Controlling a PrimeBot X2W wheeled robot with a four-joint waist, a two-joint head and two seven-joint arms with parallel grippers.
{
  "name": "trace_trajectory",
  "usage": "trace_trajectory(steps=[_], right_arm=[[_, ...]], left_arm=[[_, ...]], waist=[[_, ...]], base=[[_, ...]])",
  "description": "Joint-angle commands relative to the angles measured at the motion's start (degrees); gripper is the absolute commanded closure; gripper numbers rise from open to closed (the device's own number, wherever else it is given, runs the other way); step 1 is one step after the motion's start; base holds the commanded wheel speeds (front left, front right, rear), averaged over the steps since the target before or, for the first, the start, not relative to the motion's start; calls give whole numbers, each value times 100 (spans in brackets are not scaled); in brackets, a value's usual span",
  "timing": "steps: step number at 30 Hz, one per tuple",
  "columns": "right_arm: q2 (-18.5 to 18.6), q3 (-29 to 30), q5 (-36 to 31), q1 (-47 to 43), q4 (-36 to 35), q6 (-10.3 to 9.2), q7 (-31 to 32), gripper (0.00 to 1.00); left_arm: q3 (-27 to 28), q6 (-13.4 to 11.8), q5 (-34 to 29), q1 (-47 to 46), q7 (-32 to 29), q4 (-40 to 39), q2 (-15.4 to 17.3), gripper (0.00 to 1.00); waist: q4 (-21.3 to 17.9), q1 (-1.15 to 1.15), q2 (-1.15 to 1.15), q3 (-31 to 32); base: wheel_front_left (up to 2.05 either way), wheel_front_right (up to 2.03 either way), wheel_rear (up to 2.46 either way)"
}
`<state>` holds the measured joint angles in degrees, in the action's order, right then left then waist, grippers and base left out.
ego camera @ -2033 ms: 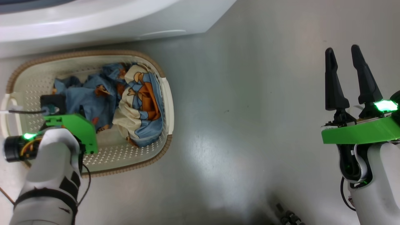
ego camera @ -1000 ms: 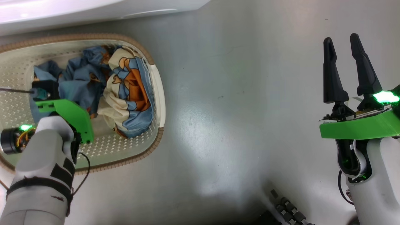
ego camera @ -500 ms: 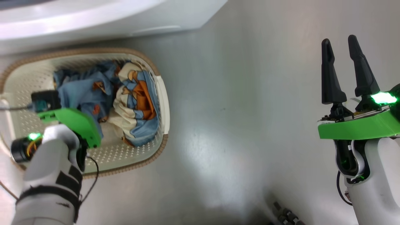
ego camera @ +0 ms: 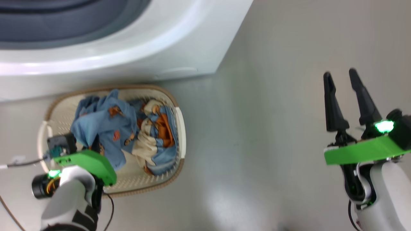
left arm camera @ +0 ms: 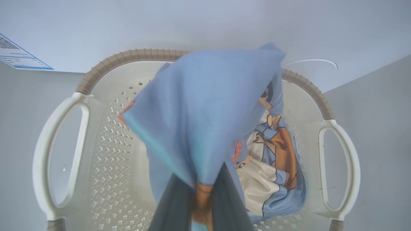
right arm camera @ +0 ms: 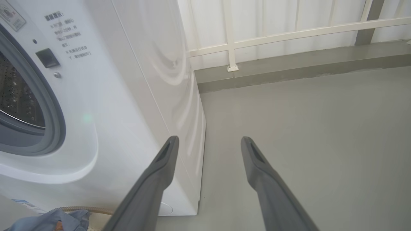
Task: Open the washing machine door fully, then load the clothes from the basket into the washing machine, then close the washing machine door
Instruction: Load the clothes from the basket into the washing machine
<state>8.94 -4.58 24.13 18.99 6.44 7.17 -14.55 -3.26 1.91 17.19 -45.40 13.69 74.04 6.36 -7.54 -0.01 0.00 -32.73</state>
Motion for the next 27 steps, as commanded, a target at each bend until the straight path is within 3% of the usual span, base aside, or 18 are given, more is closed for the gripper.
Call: trace_trajectory(steps=[1, 16, 27], right_arm=[[82, -100, -73, -261, -77, 32, -45, 0], [205, -56, -192, -1199, 150, 32, -45, 0], [247, 70, -249, -1763, 172, 32, -45, 0]], left_arm=[[84, 39, 11, 324, 101, -141, 165, 100], [353, 67, -311, 2157, 129, -2495, 105, 100], [644, 181, -589, 3308, 130, -4251, -67, 100]], waist=[[206, 1, 0, 691], [474, 1, 0, 2189], [698, 1, 0, 2788]], base=[[0, 0, 0], [0, 0, 0], [0, 0, 0]])
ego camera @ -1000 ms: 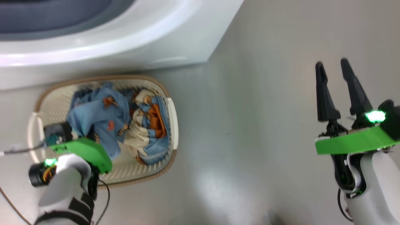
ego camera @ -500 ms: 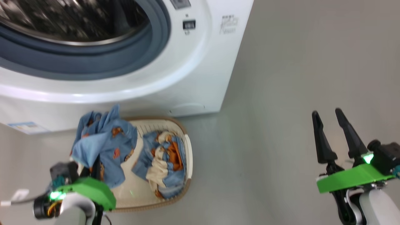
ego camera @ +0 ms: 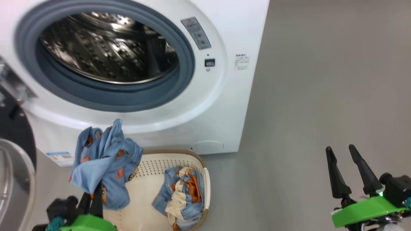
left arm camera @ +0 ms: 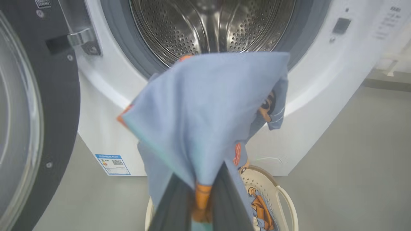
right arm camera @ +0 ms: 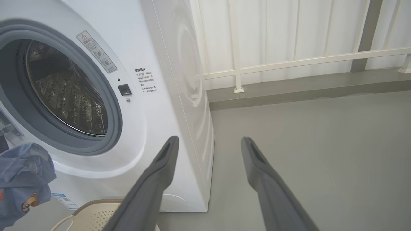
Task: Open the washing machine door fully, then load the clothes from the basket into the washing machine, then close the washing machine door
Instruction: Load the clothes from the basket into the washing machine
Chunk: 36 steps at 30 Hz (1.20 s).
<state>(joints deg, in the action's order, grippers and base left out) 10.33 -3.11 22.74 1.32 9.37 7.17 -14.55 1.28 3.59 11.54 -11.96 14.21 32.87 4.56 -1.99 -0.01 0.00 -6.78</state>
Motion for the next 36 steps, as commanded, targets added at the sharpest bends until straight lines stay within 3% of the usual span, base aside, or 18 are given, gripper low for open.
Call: trace_trajectory(steps=[1, 10, 21, 36], right_arm=[[109, -62, -113, -32, -122, 32, -45, 0], [98, 60, -152, -227, -176, 32, -45, 0], [64, 113, -159, -187, -239, 32, -45, 0], [-8, 162, -56, 371, -353, 32, -45, 0]], left_arm=[[215, 25, -45, 63, 78, -279, 100, 100], [381, 85, -206, 809, 78, -1368, -15, 100], [440, 89, -219, 920, 79, -1714, -96, 100], [416, 112, -247, -417, 79, -1683, -133, 100]], waist=[[158, 1, 0, 223], [235, 1, 0, 322], [172, 1, 0, 136], [-128, 1, 0, -904]], base=[[0, 0, 0], [0, 0, 0], [0, 0, 0], [0, 0, 0]])
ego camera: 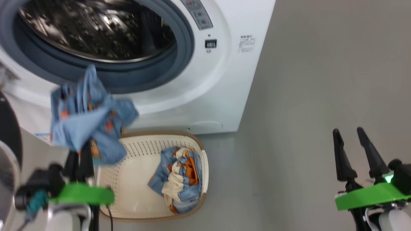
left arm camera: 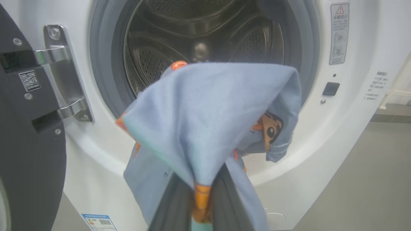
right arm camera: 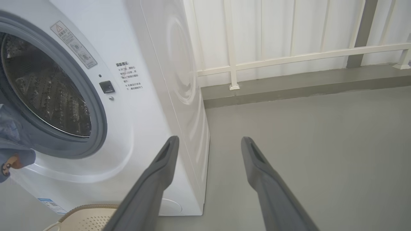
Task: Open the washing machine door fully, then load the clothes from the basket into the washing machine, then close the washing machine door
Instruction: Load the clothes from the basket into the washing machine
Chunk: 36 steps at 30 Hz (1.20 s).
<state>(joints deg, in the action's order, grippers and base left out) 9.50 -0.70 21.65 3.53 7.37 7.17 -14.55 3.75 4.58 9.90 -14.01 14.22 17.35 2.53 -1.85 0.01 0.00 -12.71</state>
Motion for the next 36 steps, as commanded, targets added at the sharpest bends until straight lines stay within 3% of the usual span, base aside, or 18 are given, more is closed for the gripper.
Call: trace_trajectory(steps=[1, 8, 25, 36], right_arm=[[65, -79, 62, 201, -160, 32, -45, 0], [-28, -122, 124, 545, -171, 32, -45, 0], [-248, -248, 260, 1126, -168, 32, -45, 0], [-397, -369, 328, 1322, -154, 32, -45, 0]], left_arm=[[166, 15, -100, -370, 78, -97, 79, 100], [232, -1, -127, -1602, 78, 425, 202, 100], [375, -162, -299, -4574, 78, 2729, 949, 100], [449, -316, -445, -5405, 78, 3220, 1362, 100]], waist=[[-168, -1, 0, -393], [-389, -1, 0, -884], [-1029, -1, 0, -1751], [-1418, -1, 0, -2046]], base=[[0, 0, 0], [0, 0, 0], [0, 0, 0], [0, 0, 0]])
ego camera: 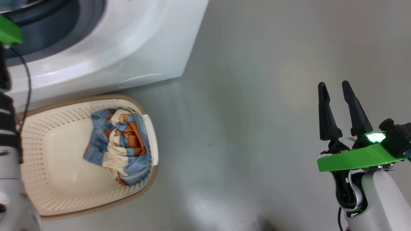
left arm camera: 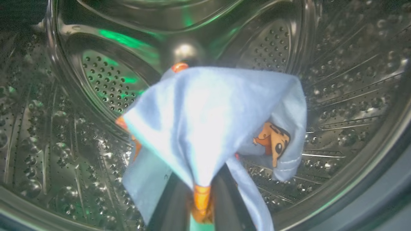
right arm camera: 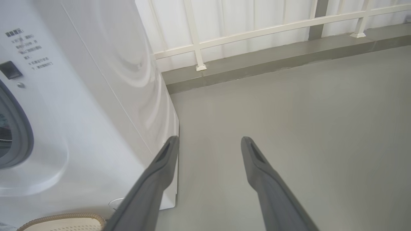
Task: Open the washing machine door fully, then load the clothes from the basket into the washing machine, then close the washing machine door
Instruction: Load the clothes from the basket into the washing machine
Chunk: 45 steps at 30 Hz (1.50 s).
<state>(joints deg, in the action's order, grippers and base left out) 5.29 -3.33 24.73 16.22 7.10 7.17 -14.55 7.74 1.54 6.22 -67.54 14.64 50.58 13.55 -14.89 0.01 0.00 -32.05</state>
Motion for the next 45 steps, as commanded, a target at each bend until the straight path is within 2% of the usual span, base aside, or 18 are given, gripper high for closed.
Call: trace_trajectory(steps=[1, 2, 3, 10, 21, 37, 45], right_arm=[[14, -107, 25, 56, -127, 32, -45, 0], [5, -111, 28, 59, -125, 32, -45, 0], [-2, -110, 30, 58, -126, 32, -45, 0], [-24, -46, 19, 59, -112, 32, -45, 0], [82, -36, -34, 62, -122, 32, -45, 0], [474, -41, -186, -287, -77, 32, -45, 0], [597, -39, -230, -560, -24, 32, -45, 0]], left_arm=[[100, -56, -59, -65, 36, -79, 281, 72], [125, -76, -57, -75, 36, -59, 302, 30], [135, -81, -64, -83, 36, -55, 319, 0], [168, -115, -103, -40, 36, -111, 299, 0], [111, 79, -155, 441, 36, -262, 164, 0], [347, 322, -102, 2661, 36, -1594, -489, 0], [385, 408, -162, 3556, 36, -2046, -704, 0]], waist=[[-140, 0, 0, -124], [-165, 0, 0, -135], [-180, 0, 0, -144], [-167, 0, 0, -154], [63, 0, 0, 119], [663, 0, 0, 1111], [916, 0, 0, 1536]], base=[[0, 0, 0], [0, 0, 0], [0, 0, 0], [0, 0, 0], [0, 0, 0], [0, 0, 0], [0, 0, 0]])
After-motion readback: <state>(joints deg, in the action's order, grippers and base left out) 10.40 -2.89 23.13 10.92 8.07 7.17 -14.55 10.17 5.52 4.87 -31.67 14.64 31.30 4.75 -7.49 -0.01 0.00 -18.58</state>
